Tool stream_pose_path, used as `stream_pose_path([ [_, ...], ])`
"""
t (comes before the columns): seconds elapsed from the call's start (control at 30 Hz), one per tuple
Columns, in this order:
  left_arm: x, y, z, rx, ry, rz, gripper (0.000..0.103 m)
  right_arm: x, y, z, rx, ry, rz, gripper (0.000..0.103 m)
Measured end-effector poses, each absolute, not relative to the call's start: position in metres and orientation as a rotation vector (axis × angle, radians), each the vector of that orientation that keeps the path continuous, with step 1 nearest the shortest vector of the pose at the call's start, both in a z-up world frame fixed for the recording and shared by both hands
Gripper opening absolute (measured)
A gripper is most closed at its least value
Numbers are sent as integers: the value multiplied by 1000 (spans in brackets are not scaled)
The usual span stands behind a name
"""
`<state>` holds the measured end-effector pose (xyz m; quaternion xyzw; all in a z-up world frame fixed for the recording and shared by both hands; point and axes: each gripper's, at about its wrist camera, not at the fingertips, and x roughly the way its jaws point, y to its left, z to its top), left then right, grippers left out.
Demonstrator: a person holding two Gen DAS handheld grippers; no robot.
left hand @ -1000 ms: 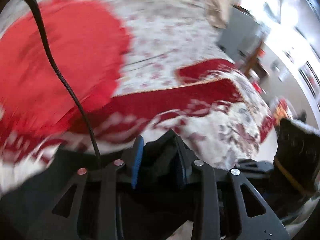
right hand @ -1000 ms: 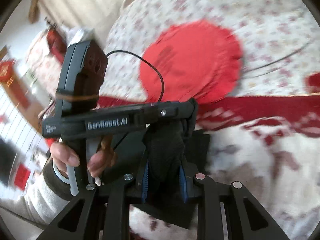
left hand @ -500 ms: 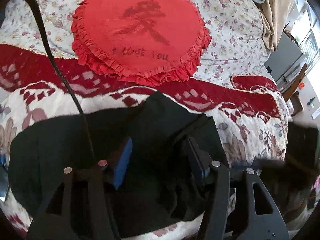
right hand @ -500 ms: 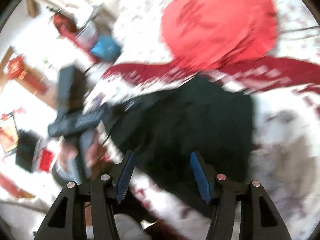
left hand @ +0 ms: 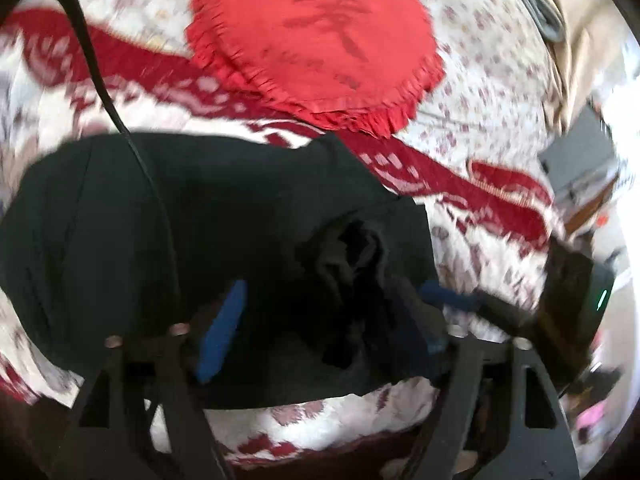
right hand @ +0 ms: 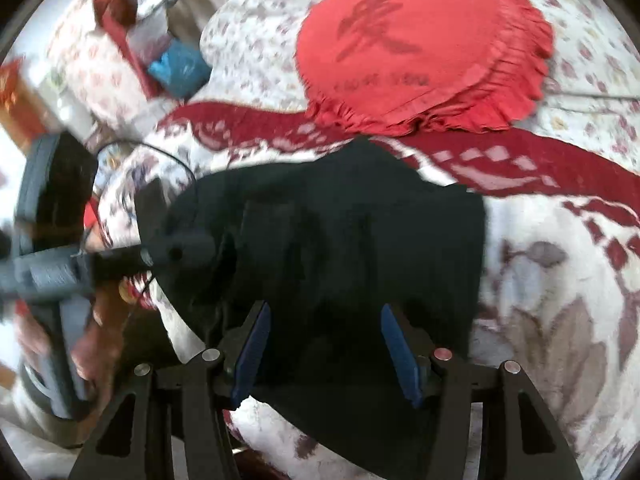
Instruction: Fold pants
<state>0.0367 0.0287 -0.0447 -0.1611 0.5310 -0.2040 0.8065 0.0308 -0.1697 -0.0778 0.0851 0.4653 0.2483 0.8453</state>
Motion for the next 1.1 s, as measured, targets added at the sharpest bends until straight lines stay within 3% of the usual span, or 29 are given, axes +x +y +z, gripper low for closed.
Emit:
stream_pose_path([
  [0.2,34,27,-57,-367,1182,-423,80,21,-130,-83,95,1003,624,56],
  [0.57,32,-24,-57,-252,1140,-418,78,44,-223,-85,261,999,361,56],
  [0.63,33,-40,-58,-208,1148,-447,47,45,-232,-87,300,1009,351,56],
  [0.67,35,-46,-59,-184,1163,-451,22,45,-237,-88,319,1006,348,56],
  [0.7,36,-53,-59,-174,1173,-458,17,43,-241,-87,332,1001,342,56],
  [0.97,38,-91,-3,-299,1082,-792,13,32,-295,-54,407,906,196,56],
  [1.1,59,-57,-21,-306,1124,-665,13,36,-284,-45,387,897,247,56],
])
